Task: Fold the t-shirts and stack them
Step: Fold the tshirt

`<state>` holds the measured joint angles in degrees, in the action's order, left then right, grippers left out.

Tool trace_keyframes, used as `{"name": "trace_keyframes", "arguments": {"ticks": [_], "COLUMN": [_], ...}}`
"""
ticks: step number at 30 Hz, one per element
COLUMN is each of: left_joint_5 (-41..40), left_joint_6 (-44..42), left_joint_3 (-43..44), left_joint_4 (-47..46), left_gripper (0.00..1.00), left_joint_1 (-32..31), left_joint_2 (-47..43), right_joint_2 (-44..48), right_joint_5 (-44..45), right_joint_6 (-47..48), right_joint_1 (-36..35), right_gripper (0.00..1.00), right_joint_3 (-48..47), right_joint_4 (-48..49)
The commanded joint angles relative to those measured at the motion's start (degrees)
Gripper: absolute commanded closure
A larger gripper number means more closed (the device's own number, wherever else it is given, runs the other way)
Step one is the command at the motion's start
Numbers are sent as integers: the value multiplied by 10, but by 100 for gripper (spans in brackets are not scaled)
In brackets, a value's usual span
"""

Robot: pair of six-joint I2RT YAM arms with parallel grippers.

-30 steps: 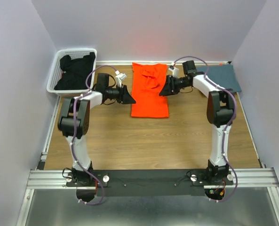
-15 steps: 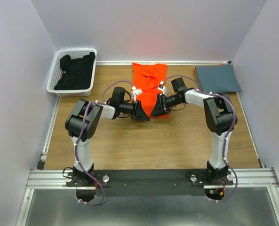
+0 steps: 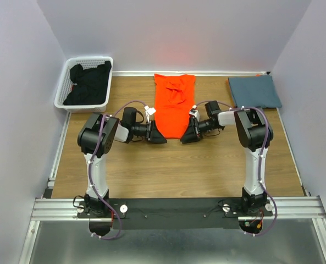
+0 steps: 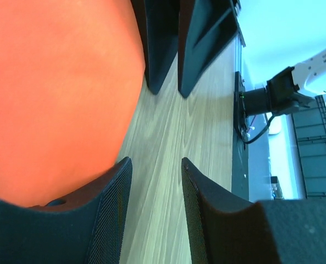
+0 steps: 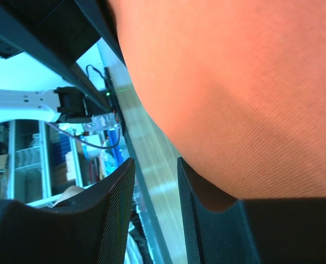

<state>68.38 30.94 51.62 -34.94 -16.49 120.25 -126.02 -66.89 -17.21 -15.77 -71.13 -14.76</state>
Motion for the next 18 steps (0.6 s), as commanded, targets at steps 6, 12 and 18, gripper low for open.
{"name": "trace_keyframes", "arguments": {"ticks": [6, 12, 18], "left_joint_5": [15, -1, -24], "left_joint_6": [-41, -35, -35], "left_joint_3": [-61, -8, 32], "left_joint_4": [33, 36, 36], "left_gripper": [50, 51, 51], "left_joint_1": [-26, -30, 1], "left_joint_2": [-117, -96, -8], "right_joint_2": [88, 80, 13], "right_joint_5": [-17, 13, 50], "right_joint_6": [21, 39, 82], "right_joint_1": [2, 2, 8], "right_gripper": [55, 55, 56], "right_joint_3": [23, 1, -14], "right_joint_4": [-9, -10, -11]}}
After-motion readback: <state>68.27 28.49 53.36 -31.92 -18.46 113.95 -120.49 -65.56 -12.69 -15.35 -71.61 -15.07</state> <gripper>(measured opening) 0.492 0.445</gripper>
